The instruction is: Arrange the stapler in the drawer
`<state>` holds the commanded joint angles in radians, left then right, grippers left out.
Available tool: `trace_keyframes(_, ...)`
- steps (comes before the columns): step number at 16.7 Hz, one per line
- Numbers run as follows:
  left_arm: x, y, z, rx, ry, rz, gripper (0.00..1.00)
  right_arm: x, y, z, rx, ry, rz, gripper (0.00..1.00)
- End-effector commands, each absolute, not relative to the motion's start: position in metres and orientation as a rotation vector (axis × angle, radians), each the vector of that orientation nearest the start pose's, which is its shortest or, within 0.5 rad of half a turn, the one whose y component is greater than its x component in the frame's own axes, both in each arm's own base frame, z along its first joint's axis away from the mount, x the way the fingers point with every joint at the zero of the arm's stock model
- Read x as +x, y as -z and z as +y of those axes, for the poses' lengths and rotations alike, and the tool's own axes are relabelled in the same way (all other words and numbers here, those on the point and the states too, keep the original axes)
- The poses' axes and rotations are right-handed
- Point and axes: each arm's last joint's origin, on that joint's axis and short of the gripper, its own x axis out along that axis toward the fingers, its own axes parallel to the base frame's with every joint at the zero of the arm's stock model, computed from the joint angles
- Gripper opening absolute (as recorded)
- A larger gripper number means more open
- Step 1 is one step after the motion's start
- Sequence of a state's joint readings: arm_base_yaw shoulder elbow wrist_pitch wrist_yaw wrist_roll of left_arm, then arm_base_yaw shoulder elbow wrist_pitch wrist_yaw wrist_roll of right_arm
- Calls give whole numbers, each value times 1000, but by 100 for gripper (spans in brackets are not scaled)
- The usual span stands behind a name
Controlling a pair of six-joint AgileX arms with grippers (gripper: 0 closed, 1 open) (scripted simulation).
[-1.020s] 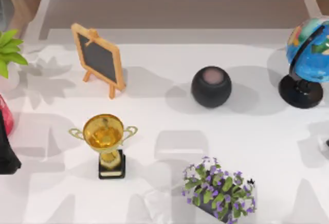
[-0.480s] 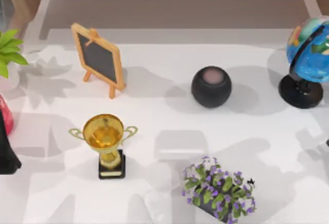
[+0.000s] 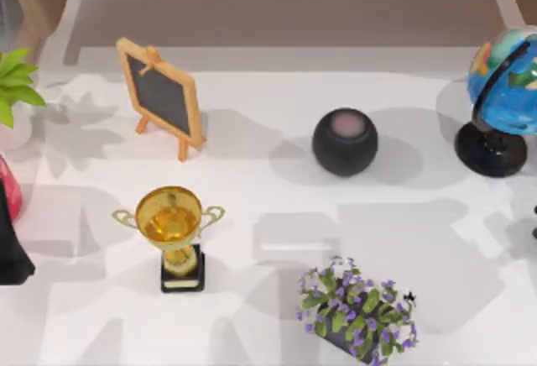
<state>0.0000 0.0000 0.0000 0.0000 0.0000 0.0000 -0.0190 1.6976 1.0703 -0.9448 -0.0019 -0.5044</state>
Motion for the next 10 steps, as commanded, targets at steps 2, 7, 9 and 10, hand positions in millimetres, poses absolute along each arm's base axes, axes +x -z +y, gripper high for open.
trace_keyframes(2, 106, -160, -1, 0, 0, 0, 100, 293, -167, -4, -380, -384, 1538, 100)
trace_keyframes(7, 106, -160, -1, 0, 0, 0, 100, 293, -151, -3, -380, -384, 1538, 100)
trace_keyframes(9, 106, -160, -1, 0, 0, 0, 100, 293, -137, -3, -380, -384, 1538, 100)
trace_keyframes(10, 106, -160, -1, 0, 0, 0, 100, 293, -130, -4, -380, -384, 1538, 100)
